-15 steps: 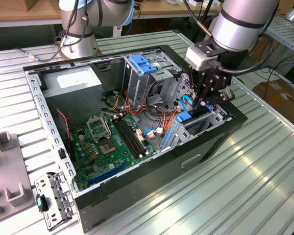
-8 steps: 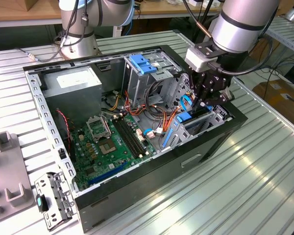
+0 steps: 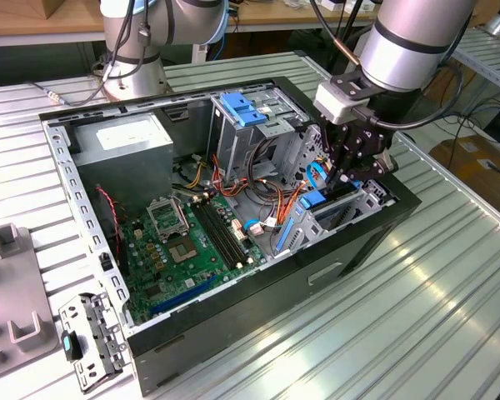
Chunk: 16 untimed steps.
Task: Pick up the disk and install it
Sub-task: 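Insert the second disk wire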
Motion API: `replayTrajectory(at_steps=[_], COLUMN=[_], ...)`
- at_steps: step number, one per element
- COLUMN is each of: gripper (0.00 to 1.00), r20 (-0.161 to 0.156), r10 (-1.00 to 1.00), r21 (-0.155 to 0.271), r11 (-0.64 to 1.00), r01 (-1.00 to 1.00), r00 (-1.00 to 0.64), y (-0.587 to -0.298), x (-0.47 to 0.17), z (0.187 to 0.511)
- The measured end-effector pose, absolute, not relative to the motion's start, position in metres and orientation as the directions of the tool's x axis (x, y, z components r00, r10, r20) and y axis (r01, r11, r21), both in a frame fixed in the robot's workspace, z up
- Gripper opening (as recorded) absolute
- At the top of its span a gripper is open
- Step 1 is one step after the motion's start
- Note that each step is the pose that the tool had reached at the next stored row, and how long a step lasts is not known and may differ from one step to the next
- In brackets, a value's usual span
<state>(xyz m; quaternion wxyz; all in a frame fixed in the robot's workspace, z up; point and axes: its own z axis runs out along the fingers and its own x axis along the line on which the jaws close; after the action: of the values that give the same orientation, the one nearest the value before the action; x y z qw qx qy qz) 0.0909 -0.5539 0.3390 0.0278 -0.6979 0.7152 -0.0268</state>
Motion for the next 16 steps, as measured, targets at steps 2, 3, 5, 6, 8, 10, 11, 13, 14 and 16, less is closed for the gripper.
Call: replayTrajectory(at_steps=[2,3,5,6,8,10,11,13,14,16], gripper=[0.16,0.16,0.17,0.17,0.24,0.24,0.24,0.24,0.24,0.16], r20=[-0.002,-0.002,-0.002,-0.003,-0.004,-0.002,-0.002,-0.003,-0.002,-0.002], r10=[-1.0,-1.0,-1.0,-1.0,-1.0,-1.0,-1.0,-1.0,-1.0,-1.0], r21=[-0.077,-0.077,-0.077,-0.077,-0.077,-0.077,-0.077,-0.077,-0.077,-0.077], r11=[0.025,0.025,0.025,0.025,0.025,0.024,0.025,0.025,0.025,0.025], r01=[-0.997,-0.997,-0.997,-0.997,-0.997,-0.997,-0.997,-0.997,-0.997,-0.997], r00=[-0.024,-0.024,-0.024,-0.024,-0.024,-0.024,-0.024,-0.024,-0.024,-0.024], y=[-0.554,-0.554,-0.554,-0.554,-0.554,-0.553,-0.553,-0.553,-0.553,-0.553], x=[0.091,0.091,0.091,0.091,0.091,0.091,0.091,0.091,0.091,0.091], z=[0.339,0.339,0.339,0.339,0.343,0.349,0.353,0.354,0.354,0.354])
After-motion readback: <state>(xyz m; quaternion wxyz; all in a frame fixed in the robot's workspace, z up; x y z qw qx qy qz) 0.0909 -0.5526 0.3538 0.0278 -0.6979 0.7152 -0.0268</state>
